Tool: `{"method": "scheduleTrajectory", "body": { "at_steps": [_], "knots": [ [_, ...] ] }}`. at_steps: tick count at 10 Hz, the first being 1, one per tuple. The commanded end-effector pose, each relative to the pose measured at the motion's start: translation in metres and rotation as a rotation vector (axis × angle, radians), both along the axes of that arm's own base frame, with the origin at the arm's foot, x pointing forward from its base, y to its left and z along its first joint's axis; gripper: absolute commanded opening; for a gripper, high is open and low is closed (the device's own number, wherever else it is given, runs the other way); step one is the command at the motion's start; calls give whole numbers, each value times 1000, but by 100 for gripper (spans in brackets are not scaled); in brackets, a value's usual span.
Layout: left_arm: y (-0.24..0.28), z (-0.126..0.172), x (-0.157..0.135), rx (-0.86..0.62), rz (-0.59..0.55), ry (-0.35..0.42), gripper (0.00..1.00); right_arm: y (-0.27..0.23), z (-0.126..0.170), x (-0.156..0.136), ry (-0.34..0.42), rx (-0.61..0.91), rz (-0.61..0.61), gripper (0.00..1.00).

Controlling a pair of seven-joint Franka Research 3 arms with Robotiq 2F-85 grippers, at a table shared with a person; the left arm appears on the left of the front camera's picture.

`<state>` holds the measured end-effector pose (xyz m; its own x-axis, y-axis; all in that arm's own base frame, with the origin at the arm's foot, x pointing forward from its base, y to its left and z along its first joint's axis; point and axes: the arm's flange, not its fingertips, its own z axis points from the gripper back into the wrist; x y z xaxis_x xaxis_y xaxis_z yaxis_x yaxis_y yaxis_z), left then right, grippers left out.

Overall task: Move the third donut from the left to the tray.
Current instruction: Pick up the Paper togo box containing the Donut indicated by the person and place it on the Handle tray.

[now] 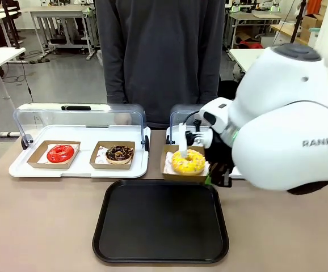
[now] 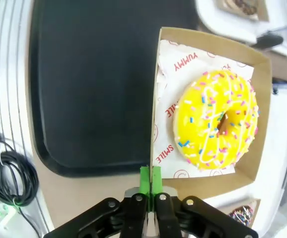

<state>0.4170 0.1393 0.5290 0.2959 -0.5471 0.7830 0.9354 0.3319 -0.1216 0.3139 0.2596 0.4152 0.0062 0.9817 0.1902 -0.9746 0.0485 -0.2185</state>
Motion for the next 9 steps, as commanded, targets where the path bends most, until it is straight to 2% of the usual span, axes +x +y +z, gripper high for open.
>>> {"method": "scheduleTrajectory", "body": {
  "at_steps": [1, 5, 9],
  "knots": [
    [0, 0, -2, -3, -14, -6, 100, 16, -31, -23, 13, 14, -3, 2],
    [0, 0, -2, -3, -14, -6, 100, 57, -67, -45, 9, -12, 17, 2],
    [0, 0, -2, -3, -14, -6, 100, 69, -90, -51, 33, -34, 21, 2]
  ]
}}
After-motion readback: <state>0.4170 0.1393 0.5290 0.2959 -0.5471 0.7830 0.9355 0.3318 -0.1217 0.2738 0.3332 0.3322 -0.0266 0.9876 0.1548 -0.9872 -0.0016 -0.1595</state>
